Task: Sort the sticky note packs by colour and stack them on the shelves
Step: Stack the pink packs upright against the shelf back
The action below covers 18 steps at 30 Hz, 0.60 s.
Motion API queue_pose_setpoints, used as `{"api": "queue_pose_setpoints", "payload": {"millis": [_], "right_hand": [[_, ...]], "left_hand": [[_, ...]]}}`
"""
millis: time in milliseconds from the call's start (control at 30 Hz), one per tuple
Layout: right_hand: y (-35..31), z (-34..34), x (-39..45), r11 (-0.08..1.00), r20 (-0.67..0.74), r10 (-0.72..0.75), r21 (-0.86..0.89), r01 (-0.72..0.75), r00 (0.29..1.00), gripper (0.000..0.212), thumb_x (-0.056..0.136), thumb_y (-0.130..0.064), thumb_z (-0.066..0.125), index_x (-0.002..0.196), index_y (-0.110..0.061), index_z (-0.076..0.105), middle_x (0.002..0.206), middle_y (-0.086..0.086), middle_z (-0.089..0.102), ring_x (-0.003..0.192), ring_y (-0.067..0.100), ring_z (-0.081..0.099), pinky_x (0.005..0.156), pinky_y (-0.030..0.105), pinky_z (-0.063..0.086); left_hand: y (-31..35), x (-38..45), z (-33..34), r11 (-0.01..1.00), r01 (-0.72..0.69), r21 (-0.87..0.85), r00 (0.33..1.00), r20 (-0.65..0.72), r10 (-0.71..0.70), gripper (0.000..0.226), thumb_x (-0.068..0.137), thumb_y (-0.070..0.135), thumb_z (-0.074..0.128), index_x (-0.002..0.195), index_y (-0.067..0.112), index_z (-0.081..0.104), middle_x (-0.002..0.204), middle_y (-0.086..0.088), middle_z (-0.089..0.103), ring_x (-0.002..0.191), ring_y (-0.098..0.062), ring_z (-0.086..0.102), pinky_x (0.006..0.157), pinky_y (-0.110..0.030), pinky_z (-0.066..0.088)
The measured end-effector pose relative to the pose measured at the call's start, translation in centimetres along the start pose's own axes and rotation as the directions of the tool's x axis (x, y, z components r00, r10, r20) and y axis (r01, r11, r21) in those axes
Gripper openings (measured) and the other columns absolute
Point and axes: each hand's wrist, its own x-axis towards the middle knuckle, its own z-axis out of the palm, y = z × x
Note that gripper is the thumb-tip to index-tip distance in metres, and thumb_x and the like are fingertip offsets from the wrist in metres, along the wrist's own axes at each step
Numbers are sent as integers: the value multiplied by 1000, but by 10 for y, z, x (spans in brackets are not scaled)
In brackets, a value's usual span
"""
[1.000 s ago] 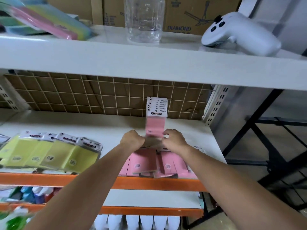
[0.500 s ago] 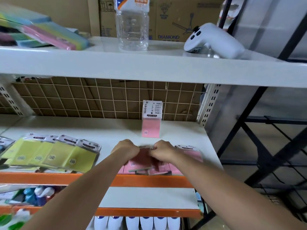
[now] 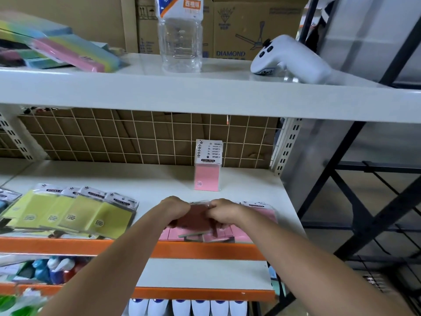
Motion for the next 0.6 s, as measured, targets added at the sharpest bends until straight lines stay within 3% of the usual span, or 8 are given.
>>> {"api": "queue_pose_setpoints", "payload": {"millis": [200,333,400,500,600], "right_hand": [[-5,-5,-3,1000,19,21,8,-21,1000,11,96,-21,46,92,-16,54,70,6,55,55,15,53,53,23,45],[-8,-14,-3,998,3,43,54,-43,999,16,95,-16,46,82,-13,54,68,11,60,51,16,57,46,19,47],[-9,-20,-1,993,-42,49,108,-44,998,18,95,-14,49,77,-14,52,66,9,59,51,16,57,46,21,48],[-13,-30,3,984,-139,41,177,-16,989,20,94,-11,51,74,-15,50,62,8,57,48,18,55,39,20,40],[-19,-39,7,968,-226,48,251,11,973,14,92,-16,55,79,-12,55,68,9,61,48,19,57,39,18,38]], "left_hand": [[5,1,-3,1000,-20,18,999,48,19,23,88,24,40,77,9,53,65,-12,56,48,-22,46,56,-23,38],[11,5,-6,995,-80,-60,997,-3,80,15,89,20,46,84,8,52,76,-11,61,55,-20,54,50,-21,38],[17,8,-8,989,-110,-99,993,-56,105,15,88,20,51,93,6,54,85,-12,62,69,-23,59,55,-25,44],[29,15,-14,983,-144,-110,981,-143,128,34,88,23,57,113,1,59,111,-13,65,103,-26,64,78,-29,50],[44,18,-21,982,-180,-65,966,-202,163,35,92,27,54,117,3,58,121,-12,60,114,-26,58,87,-28,46]]}}
